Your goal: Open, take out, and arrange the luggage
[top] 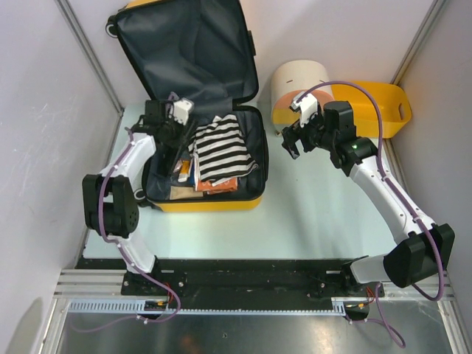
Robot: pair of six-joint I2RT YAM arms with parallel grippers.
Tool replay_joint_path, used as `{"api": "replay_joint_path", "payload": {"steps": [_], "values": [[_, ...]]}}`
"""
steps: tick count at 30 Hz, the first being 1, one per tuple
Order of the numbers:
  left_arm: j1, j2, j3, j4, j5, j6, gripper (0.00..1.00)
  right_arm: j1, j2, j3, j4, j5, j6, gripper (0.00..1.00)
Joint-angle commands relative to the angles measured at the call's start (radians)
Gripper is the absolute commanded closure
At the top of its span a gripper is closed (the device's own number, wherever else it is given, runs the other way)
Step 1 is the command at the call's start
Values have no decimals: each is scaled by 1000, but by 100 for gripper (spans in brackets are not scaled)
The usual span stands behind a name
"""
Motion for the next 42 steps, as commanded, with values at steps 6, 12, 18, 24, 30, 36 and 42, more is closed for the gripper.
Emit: {"api": "replay_joint_path", "payload": {"steps": [6, 12, 18, 24, 30, 36, 42], "values": [[111, 118, 164, 18, -181, -148, 94, -6, -1, 5, 34, -8, 8, 7], [152, 142, 230, 9, -136, -181, 100, -3, 3, 5, 40, -16, 18, 7], [154, 80, 233, -27, -12, -142, 100, -4, 11, 5, 51, -24, 20, 7], [123, -53, 224, -68, 84, -229, 100, -4, 19, 5, 55, -25, 44, 7], [86, -128, 239, -67, 268, -491, 100, -4, 28, 5, 54, -22, 63, 8], [-13, -108, 222, -4, 402, -819, 100, -4, 37, 5, 54, -16, 72, 7], [-148, -173, 58, 278, 271, -1104, 100, -6, 34, 5, 46, -1, 58, 8]]}}
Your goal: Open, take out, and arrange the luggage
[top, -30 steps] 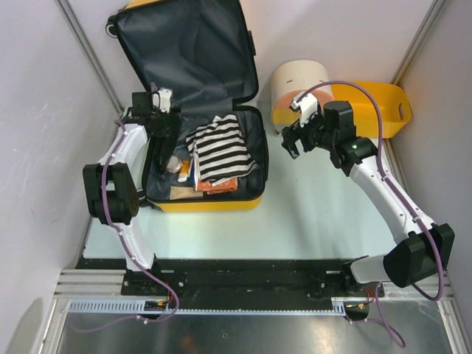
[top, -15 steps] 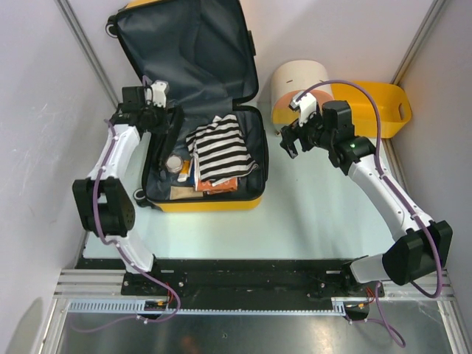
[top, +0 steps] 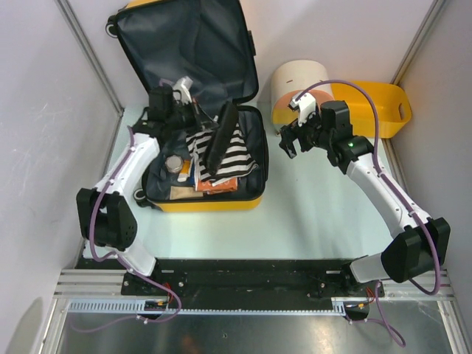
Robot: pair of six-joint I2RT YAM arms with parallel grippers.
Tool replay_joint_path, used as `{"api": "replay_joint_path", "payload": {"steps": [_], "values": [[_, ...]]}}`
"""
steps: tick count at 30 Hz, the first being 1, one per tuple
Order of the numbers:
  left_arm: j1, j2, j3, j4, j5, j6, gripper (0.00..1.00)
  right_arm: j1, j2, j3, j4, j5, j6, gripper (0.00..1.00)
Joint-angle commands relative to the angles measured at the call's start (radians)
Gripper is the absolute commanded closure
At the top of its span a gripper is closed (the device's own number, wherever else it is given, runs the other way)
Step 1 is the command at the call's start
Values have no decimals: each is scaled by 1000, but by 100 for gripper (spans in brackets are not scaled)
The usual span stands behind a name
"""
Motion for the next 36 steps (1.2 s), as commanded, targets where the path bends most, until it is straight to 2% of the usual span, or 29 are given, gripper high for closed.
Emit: {"api": "replay_joint_path", "payload": {"steps": [1, 3, 7, 13, 14, 15, 16, 17, 19, 24, 25, 26, 30, 34, 36], "values": [[-96, -70, -82, 257, -100, -303, 100, -6, -2, 5, 24, 16, 3, 8], [-148, -58, -98, 303, -130, -366, 100, -6, 1, 5, 25, 16, 3, 8], [-191, 22, -178, 505, -108, -508, 100, -6, 6, 5, 30, 11, -6, 8], [-205, 117, -254, 550, -177, -581, 100, -6, 7, 5, 27, 18, -20, 7], [-203, 128, -260, 550, -182, -564, 95, -6, 10, 5, 28, 19, -21, 7], [-202, 127, -268, 550, -192, -552, 85, -7, 10, 5, 31, 28, -23, 7], [-200, 124, -285, 549, -196, -538, 71, -6, 12, 5, 34, 37, -23, 7], [-191, 116, -293, 547, -194, -514, 45, -9, 12, 5, 44, 47, -21, 7], [-176, 88, -303, 521, -180, -483, 25, -18, 12, 5, 56, 74, -8, 7], [-122, -16, -258, 418, -154, -258, 13, -90, 24, 5, 94, 94, 118, 7], [-116, -60, -230, 353, -165, -215, 1, -106, 29, 5, 96, 93, 143, 7], [-102, -88, -216, 320, -168, -128, 0, -119, 33, 5, 96, 85, 164, 7], [-27, -215, -230, 219, -156, 22, 0, -191, 52, 2, 91, 60, 232, 8], [99, -329, -317, 179, -124, 132, 0, -215, 53, -37, 136, 126, 292, 11], [137, -376, -340, 176, -87, 218, 0, -218, 50, -99, 212, 168, 328, 12]]}}
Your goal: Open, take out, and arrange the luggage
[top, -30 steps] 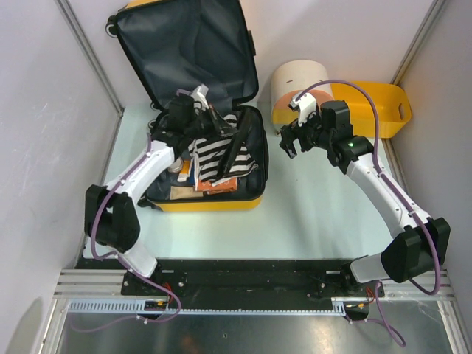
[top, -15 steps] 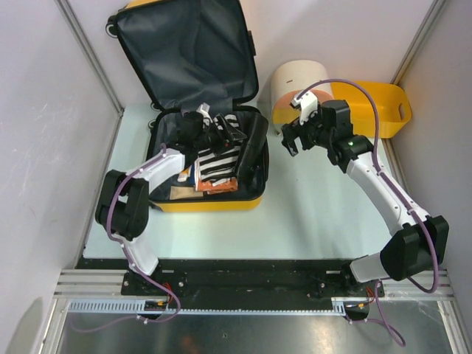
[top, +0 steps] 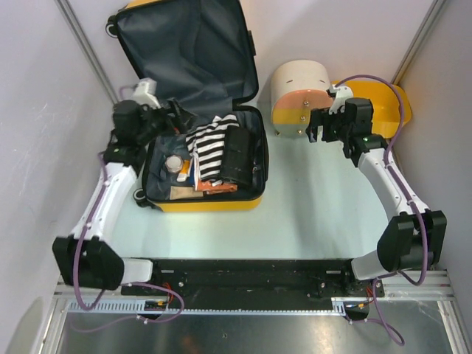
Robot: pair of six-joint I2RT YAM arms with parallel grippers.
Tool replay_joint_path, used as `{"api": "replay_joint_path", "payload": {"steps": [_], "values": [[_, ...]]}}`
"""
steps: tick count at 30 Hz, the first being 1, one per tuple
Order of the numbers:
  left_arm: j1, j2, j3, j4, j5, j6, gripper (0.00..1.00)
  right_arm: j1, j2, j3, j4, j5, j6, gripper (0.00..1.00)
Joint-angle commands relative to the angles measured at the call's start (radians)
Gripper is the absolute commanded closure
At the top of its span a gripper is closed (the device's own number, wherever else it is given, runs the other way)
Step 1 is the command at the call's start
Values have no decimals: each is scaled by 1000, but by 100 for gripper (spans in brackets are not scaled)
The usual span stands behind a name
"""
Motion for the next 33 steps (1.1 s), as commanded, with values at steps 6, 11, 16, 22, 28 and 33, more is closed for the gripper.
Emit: {"api": "replay_joint_path", "payload": {"steps": [6, 11, 16, 22, 28, 33], "values": [[219, -120, -79, -95, 165, 295, 0, -27, 52, -161, 374, 117, 216, 20], [265, -88, -53, -103, 151, 291, 0, -59, 143, -204, 561, 55, 250, 26], [346, -43, -45, -106, 200, 243, 0, -62, 262, -244, 745, 10, 298, 27], [422, -3, -19, -106, 272, 238, 0, -62, 399, -255, 971, 2, 383, 31], [439, 41, 27, -112, 274, 237, 0, -51, 485, -237, 1003, 16, 445, 33], [439, 75, 55, -123, 254, 237, 0, -50, 542, -205, 1002, 27, 476, 35]]}}
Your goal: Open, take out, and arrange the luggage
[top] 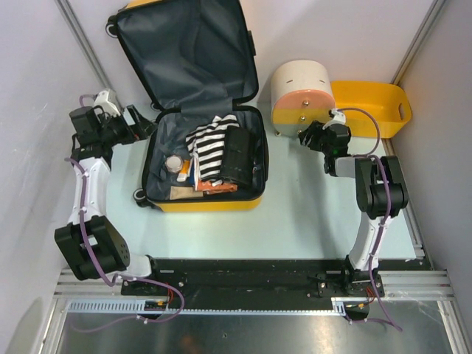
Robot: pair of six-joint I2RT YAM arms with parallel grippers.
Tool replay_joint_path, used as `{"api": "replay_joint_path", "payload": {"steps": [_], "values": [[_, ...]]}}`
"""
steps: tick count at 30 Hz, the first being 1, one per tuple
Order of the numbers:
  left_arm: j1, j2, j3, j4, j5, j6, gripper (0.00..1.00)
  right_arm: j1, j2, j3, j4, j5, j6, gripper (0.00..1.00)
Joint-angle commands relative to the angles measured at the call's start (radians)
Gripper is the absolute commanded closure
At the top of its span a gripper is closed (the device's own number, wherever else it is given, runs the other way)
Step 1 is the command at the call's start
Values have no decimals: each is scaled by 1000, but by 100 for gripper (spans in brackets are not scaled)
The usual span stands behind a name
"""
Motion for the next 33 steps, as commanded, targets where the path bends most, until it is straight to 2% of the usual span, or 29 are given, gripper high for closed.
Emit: {"api": "replay_joint_path", "payload": {"steps": [1, 10, 16, 19, 20, 26, 29, 33], "values": [[6, 25, 67, -3, 18, -3, 0, 5, 48, 63, 68, 17, 47, 35], [6, 36, 75, -32, -3, 32, 0, 27, 119, 109, 82, 21, 100, 38], [4, 28, 65, -51, -13, 51, 0, 30, 157, 143, 81, 28, 111, 45], [6, 22, 62, -58, -17, 58, 0, 30, 171, 158, 81, 26, 111, 54], [6, 20, 62, -60, -17, 60, 0, 30, 174, 161, 81, 23, 111, 62], [6, 9, 49, -64, -17, 71, 0, 24, 168, 163, 70, 2, 122, 92], [6, 11, 49, -63, -14, 71, 0, 25, 156, 161, 54, -12, 122, 100], [6, 13, 42, -63, -5, 67, 0, 25, 133, 155, 16, -20, 117, 100]]}}
